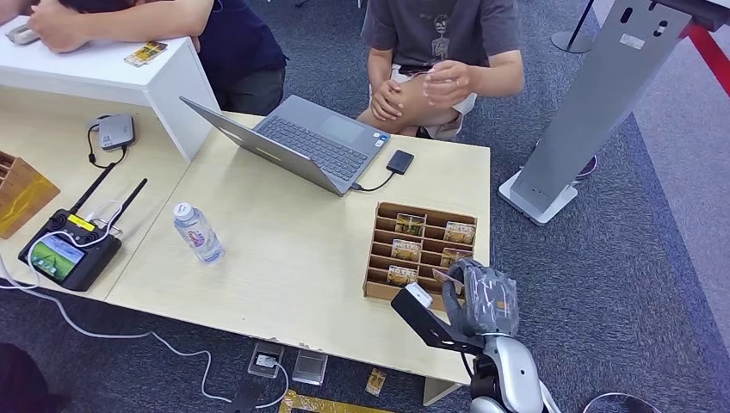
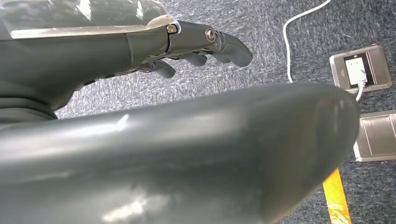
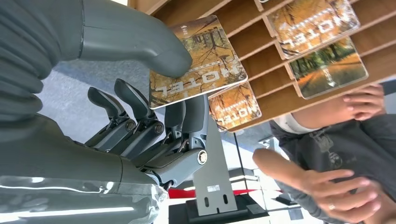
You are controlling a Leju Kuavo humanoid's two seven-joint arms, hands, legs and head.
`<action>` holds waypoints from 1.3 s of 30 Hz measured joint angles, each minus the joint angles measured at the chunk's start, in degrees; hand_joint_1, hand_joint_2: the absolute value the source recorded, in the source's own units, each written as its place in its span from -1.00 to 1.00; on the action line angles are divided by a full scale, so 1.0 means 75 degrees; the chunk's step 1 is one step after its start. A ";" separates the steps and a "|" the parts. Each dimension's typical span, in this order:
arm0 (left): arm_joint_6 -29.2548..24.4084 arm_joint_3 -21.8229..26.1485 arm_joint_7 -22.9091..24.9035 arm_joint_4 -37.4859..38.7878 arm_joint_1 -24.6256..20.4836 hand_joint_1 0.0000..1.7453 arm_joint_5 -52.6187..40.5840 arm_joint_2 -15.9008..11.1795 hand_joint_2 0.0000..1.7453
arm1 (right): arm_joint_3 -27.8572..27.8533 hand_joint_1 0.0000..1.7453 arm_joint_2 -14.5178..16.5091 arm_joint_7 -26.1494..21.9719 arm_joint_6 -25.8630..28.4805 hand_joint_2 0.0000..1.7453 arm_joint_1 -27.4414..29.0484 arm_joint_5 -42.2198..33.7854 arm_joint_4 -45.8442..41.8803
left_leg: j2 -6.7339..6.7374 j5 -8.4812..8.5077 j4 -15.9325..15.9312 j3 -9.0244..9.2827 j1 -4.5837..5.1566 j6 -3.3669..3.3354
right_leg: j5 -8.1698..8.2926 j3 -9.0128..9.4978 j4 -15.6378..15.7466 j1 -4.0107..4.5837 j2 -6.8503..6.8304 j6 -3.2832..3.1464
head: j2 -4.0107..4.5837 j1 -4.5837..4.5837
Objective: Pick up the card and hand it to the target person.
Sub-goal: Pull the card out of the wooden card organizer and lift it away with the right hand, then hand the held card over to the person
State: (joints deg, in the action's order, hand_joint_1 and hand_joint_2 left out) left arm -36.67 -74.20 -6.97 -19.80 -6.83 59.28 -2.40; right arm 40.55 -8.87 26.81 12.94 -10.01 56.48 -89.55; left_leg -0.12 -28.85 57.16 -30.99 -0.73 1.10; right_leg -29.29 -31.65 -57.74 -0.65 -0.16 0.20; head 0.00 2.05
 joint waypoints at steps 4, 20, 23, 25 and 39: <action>0.0009 0.0001 0.0000 0.0013 0.0000 -1.00 -0.0026 0.0000 -1.00 | -0.0019 0.94 -0.0025 -0.0085 0.0123 1.00 0.0002 -0.0118 -0.0128 | 0.0000 0.0000 0.0000 -0.0001 0.0000 0.0000 | 0.0000 0.0000 0.0000 0.0000 0.0000 0.0000 | 0.0000 0.0001; 0.0090 0.0000 -0.0114 0.0061 -0.0002 -1.00 -0.0245 0.0033 -1.00 | -0.0424 0.84 -0.0140 -0.0566 0.1302 1.00 -0.0847 0.0653 -0.0628 | 0.0001 0.0000 0.0000 -0.0004 0.0000 0.0000 | 0.0001 -0.0002 0.0000 0.0000 0.0002 0.0000 | 0.0000 0.0006; 0.0092 0.0000 -0.0113 0.0063 -0.0001 -1.00 -0.0300 0.0065 -1.00 | -0.0498 0.86 -0.0154 -0.0587 0.1592 1.00 -0.1155 0.1400 -0.0598 | 0.0000 0.0000 0.0000 -0.0007 0.0000 0.0000 | 0.0001 -0.0001 -0.0001 0.0000 0.0001 0.0000 | 0.0000 -0.0001; 0.0088 0.0000 -0.0104 0.0065 -0.0002 -1.00 -0.0333 0.0085 -1.00 | -0.0506 0.86 -0.0152 -0.0639 0.1718 1.00 -0.1374 0.1718 -0.0522 | 0.0000 0.0000 0.0000 -0.0009 0.0000 0.0000 | 0.0001 -0.0002 -0.0002 0.0000 0.0002 0.0000 | 0.0000 0.0001; 0.0031 0.0000 -0.0044 0.0068 -0.0016 -1.00 -0.0464 0.0143 -1.00 | -0.0321 0.71 0.0149 -0.0786 0.2330 1.00 -0.3219 0.2451 0.1087 | -0.0006 0.0001 0.0000 -0.0013 0.0000 0.0001 | 0.0001 -0.0002 -0.0003 0.0000 -0.0004 -0.0001 | 0.0000 0.0001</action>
State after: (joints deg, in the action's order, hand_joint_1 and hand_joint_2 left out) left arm -36.44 -74.20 -7.30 -19.29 -6.95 55.80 -1.33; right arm 38.14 -7.75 20.92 30.42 -34.15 74.86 -81.40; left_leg -0.17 -28.84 57.16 -31.09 -0.73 1.11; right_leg -29.28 -31.67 -57.76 -0.65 -0.19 0.19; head 0.00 2.06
